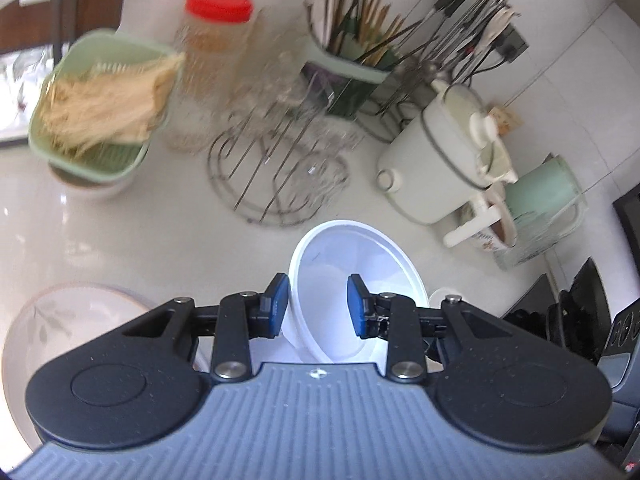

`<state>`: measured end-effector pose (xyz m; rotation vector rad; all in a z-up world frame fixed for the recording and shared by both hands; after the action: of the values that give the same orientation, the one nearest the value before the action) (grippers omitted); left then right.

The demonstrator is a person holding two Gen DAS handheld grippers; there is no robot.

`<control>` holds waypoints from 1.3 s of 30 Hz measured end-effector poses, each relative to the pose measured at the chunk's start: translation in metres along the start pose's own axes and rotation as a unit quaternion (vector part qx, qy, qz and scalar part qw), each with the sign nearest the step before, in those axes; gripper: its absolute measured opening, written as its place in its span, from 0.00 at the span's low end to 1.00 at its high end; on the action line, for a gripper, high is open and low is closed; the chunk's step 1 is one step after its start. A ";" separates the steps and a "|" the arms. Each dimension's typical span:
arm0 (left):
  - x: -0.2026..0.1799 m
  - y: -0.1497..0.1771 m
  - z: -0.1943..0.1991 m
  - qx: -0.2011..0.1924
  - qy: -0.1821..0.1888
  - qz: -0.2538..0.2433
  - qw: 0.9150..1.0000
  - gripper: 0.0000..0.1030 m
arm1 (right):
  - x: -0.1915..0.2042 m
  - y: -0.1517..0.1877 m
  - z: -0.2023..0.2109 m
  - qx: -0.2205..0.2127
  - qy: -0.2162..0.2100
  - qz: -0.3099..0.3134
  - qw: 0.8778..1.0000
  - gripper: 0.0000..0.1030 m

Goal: Organize plates and bowls
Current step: 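Open both grippers and pull back from the nested bowls, then move both grippers to the white ceramic bowl and close on its rim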

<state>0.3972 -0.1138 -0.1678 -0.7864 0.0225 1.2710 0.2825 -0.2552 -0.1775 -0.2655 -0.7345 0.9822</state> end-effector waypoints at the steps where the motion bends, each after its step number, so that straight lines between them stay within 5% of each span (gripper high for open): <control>1: 0.003 0.004 -0.003 0.006 -0.002 0.004 1.000 0.34 | -0.001 0.004 -0.004 0.005 0.003 0.002 1.000 0.33; 13: 0.024 0.036 -0.025 0.064 -0.028 0.015 0.997 0.36 | -0.019 0.043 -0.033 0.082 0.011 -0.014 0.996 0.34; 18: 0.029 0.036 -0.033 0.084 -0.031 0.014 0.996 0.57 | -0.019 0.044 -0.036 0.085 0.013 -0.009 0.996 0.35; 20: 0.030 0.035 -0.032 0.083 -0.021 0.020 0.996 0.65 | -0.021 0.041 -0.032 0.077 0.021 -0.023 0.997 0.37; 22: 0.028 0.030 -0.032 0.077 -0.025 0.010 0.997 0.66 | -0.024 0.036 -0.025 0.063 0.026 -0.041 0.997 0.50; 39: -0.039 -0.030 -0.050 0.047 0.008 -0.078 0.996 0.67 | -0.062 -0.016 0.017 -0.020 0.061 -0.035 0.997 0.49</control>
<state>0.4301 -0.1760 -0.1727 -0.7033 0.0336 1.1084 0.2611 -0.3170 -0.1843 -0.3292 -0.6474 0.8773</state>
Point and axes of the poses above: each gripper's, at about its wrist camera, not at the fingertips, and z roughly against the way its jaws point, x to its left, y to its underside, the point moved 7 cm from there along -z, roughly the way its jaws point, and after that the axes turned 4 degrees about -z, right-handed, at the moved point
